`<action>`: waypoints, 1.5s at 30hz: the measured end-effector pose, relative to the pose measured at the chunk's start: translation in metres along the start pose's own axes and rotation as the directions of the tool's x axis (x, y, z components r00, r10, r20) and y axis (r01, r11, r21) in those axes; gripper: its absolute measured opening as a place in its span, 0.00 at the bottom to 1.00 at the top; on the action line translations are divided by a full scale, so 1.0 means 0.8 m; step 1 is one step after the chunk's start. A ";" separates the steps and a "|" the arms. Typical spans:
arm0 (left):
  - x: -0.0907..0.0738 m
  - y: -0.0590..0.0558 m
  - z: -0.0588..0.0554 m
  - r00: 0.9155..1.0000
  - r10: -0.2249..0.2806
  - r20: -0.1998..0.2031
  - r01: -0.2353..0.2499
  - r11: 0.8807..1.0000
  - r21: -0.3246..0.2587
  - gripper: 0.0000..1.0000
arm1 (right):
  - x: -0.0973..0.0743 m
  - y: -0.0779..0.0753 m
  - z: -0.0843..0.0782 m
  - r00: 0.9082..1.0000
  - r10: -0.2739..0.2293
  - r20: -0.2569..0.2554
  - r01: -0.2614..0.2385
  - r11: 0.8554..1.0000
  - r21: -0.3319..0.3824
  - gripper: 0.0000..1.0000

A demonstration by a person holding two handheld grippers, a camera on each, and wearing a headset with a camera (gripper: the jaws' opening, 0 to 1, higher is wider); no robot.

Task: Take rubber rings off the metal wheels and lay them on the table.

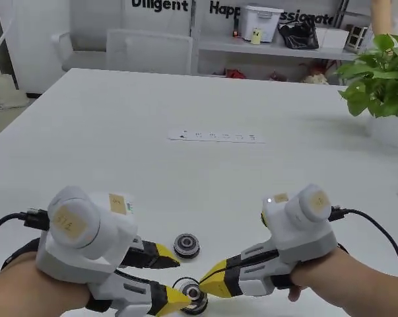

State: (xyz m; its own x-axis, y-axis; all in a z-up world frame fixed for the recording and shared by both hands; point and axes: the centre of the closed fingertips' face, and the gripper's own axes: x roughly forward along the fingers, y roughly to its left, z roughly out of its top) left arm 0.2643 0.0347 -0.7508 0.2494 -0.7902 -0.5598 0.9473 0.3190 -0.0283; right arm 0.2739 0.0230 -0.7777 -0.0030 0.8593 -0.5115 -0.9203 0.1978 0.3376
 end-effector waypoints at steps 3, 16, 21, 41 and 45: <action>-0.004 -0.001 -0.003 1.000 0.006 -0.004 -0.006 1.000 0.006 0.38 | -0.001 0.001 0.002 1.000 0.002 0.003 -0.002 1.000 0.001 0.00; -0.024 0.000 0.002 0.999 0.026 0.031 -0.025 1.000 -0.016 0.49 | 0.001 0.009 0.008 1.000 0.021 0.004 -0.021 1.000 -0.003 0.00; -0.032 0.001 0.000 0.999 0.036 0.035 -0.035 0.999 -0.024 0.52 | 0.001 0.012 0.013 1.000 0.029 0.009 -0.029 1.000 -0.004 0.00; -0.064 0.007 -0.017 0.995 0.093 0.040 -0.090 0.994 -0.064 0.65 | 0.011 0.016 0.036 0.999 0.041 0.030 -0.041 0.999 -0.017 0.00; -0.071 0.010 -0.017 0.993 0.107 0.045 -0.104 0.992 -0.073 0.67 | 0.017 0.018 0.040 0.998 0.048 0.031 -0.047 0.999 -0.022 0.00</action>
State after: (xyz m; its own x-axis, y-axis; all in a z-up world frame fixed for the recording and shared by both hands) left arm 0.2546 0.0894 -0.7308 0.3586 -0.7743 -0.5214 0.8990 0.4368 -0.0304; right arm 0.2732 0.0525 -0.7541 -0.0345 0.8820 -0.4699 -0.9275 0.1468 0.3437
